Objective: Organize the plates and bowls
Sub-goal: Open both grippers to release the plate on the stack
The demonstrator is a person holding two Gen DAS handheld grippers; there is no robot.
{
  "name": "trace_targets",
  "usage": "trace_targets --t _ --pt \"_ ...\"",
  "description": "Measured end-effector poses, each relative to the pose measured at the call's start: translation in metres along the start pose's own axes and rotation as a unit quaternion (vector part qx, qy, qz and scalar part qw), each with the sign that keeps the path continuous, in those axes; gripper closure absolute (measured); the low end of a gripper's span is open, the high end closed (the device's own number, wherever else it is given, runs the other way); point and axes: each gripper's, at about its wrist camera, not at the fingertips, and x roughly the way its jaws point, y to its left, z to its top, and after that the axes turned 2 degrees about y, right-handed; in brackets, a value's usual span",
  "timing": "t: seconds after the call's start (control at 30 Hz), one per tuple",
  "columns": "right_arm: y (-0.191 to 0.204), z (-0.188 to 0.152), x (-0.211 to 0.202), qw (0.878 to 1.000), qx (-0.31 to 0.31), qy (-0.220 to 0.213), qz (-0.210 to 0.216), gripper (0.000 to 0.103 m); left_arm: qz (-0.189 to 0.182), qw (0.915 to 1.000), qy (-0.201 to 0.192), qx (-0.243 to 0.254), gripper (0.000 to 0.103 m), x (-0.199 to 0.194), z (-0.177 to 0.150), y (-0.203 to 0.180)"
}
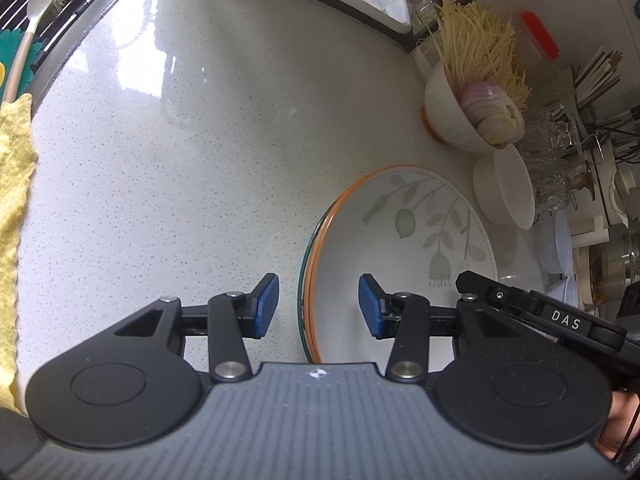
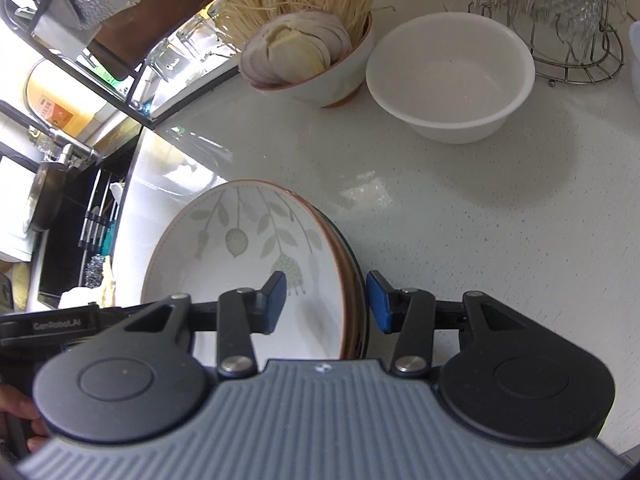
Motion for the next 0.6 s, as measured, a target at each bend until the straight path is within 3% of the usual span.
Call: trace_targets --t 0.17,0.6 --pt "0.000 -0.001 -0.001 1.000 0.000 0.000 -0.004 0.060 -0.015 0.9998 0.001 0.012 0.053 -0.001 -0.001 -0.005" --pt "0.023 -0.004 0.010 0.999 -0.045 0.020 0.000 0.059 0.033 0.9991 -0.005 0.028 0.053 -0.009 -0.001 -0.001"
